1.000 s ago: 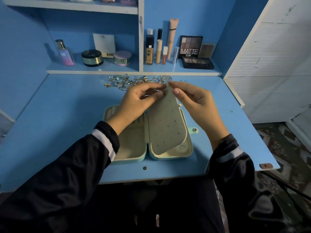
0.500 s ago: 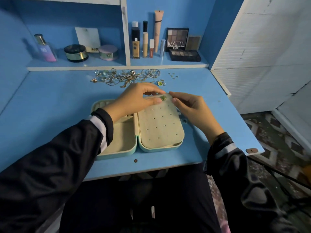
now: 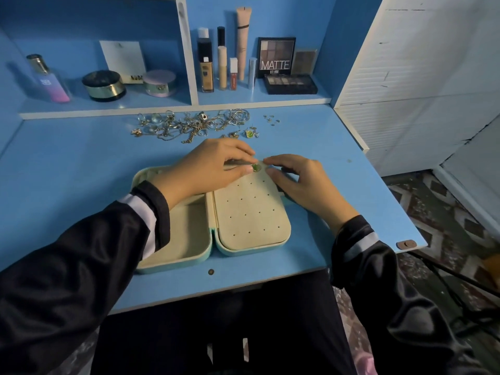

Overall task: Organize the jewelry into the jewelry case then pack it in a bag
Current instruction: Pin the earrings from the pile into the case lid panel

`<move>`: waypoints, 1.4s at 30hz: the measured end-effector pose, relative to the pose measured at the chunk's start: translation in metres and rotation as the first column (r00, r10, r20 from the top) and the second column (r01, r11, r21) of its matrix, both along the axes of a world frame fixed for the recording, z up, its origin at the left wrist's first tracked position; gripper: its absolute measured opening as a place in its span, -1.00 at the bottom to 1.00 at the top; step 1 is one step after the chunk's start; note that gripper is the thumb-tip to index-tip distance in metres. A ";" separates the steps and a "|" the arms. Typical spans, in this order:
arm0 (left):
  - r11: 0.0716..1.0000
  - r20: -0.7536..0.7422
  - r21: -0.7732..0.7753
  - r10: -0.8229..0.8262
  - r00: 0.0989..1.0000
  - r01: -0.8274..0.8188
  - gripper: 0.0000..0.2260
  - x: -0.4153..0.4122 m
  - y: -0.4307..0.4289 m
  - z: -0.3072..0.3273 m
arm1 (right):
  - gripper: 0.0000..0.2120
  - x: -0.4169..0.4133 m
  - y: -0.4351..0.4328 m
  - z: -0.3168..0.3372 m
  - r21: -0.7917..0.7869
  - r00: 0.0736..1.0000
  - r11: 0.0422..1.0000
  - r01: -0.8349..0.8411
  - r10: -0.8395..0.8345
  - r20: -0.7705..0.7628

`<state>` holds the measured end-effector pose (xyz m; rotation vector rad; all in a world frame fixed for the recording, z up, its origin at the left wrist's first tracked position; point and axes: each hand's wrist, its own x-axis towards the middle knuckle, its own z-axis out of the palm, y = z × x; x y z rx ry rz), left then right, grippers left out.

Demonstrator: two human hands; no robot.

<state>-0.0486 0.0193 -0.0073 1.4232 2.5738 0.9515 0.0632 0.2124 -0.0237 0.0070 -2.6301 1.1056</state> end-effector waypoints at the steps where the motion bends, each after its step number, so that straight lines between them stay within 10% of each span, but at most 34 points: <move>1: 1.000 0.018 -0.008 -0.008 1.000 0.008 -0.82 -0.003 0.001 0.003 | -0.80 -0.003 0.003 0.000 0.014 1.000 1.000 0.001 -0.001 -0.007; 16: 0.994 -0.099 -0.013 0.107 0.989 -0.109 -0.83 -0.076 0.042 0.007 | -0.82 -0.098 0.055 -0.011 0.045 0.958 0.957 0.287 -0.285 -0.041; 42: 0.996 -0.057 0.012 0.091 0.994 -0.091 -0.83 -0.086 0.049 -0.009 | -0.89 -0.131 0.059 -0.013 0.108 0.975 0.970 0.216 -0.209 -0.073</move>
